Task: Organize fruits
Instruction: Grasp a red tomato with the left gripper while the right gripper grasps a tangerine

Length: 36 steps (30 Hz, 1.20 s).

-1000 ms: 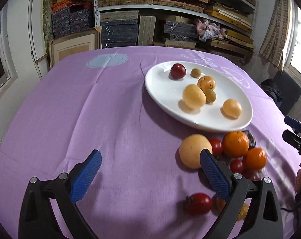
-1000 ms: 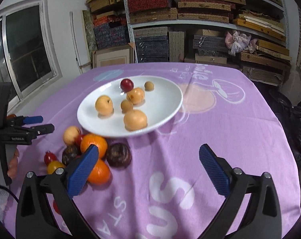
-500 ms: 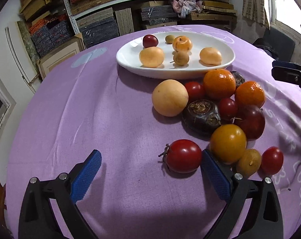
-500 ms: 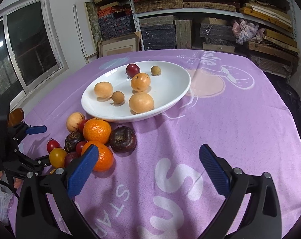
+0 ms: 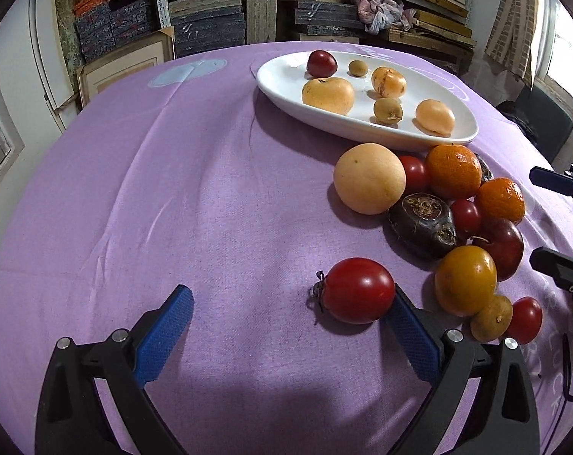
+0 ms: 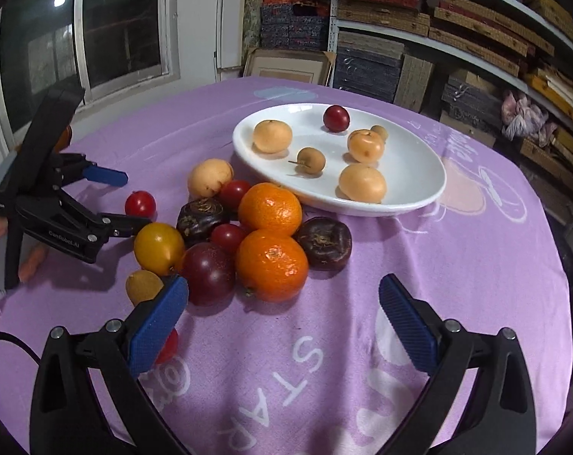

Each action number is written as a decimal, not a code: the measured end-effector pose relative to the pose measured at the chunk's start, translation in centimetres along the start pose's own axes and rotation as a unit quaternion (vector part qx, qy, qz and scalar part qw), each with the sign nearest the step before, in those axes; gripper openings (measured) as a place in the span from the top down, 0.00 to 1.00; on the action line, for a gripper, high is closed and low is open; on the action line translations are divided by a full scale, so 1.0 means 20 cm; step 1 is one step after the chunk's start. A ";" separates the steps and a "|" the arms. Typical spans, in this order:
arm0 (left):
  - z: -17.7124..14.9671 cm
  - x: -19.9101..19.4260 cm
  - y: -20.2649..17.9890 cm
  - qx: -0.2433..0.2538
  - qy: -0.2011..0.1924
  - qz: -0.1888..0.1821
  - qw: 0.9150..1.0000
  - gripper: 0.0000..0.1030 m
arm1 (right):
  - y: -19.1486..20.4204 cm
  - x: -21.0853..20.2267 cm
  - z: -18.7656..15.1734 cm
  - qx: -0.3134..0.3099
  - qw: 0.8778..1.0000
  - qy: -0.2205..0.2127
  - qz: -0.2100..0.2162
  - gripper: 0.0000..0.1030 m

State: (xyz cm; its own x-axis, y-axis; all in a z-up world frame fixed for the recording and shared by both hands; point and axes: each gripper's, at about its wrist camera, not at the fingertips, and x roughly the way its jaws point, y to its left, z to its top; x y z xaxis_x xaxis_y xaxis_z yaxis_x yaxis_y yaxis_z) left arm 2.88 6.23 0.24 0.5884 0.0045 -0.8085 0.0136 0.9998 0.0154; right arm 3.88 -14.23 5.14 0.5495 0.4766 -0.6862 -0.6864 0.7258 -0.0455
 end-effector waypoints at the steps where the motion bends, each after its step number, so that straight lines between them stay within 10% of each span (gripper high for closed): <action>1: 0.00 0.00 0.00 0.000 0.000 0.000 1.000 0.03 | 0.01 0.00 0.00 -0.001 1.000 -0.002 -0.009 0.04; 15: 0.00 0.00 0.00 0.000 0.000 0.000 1.000 0.03 | -0.29 -0.05 -0.02 0.092 0.987 -0.008 -0.133 0.04; 19: 0.00 0.00 0.00 0.000 0.000 0.000 1.000 0.03 | -0.21 -0.05 -0.01 0.079 0.996 -0.018 -0.041 0.04; 24: 0.00 0.00 0.00 0.000 0.000 0.000 1.000 0.03 | -0.13 0.03 -0.02 0.053 0.997 0.015 -0.050 0.06; 26: 0.00 0.00 0.00 0.000 0.000 0.000 1.000 0.03 | -0.16 0.04 -0.02 0.067 0.997 0.019 -0.042 0.13; 28: 0.00 0.00 0.00 0.000 0.000 0.000 1.000 0.03 | -0.18 0.07 -0.03 0.079 0.996 0.033 -0.030 0.54; 36: 0.00 0.00 0.00 0.000 0.000 0.000 1.000 0.03 | -0.22 0.10 -0.03 0.098 0.994 0.050 -0.004 0.55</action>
State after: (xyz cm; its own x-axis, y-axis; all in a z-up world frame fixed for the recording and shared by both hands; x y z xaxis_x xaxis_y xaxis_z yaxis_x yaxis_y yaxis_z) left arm 2.94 6.30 0.27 0.5887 0.0051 -0.8083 0.0132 0.9998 0.0160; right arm 7.70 -16.70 3.43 0.4974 0.4260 -0.7557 -0.5706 0.8168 0.0850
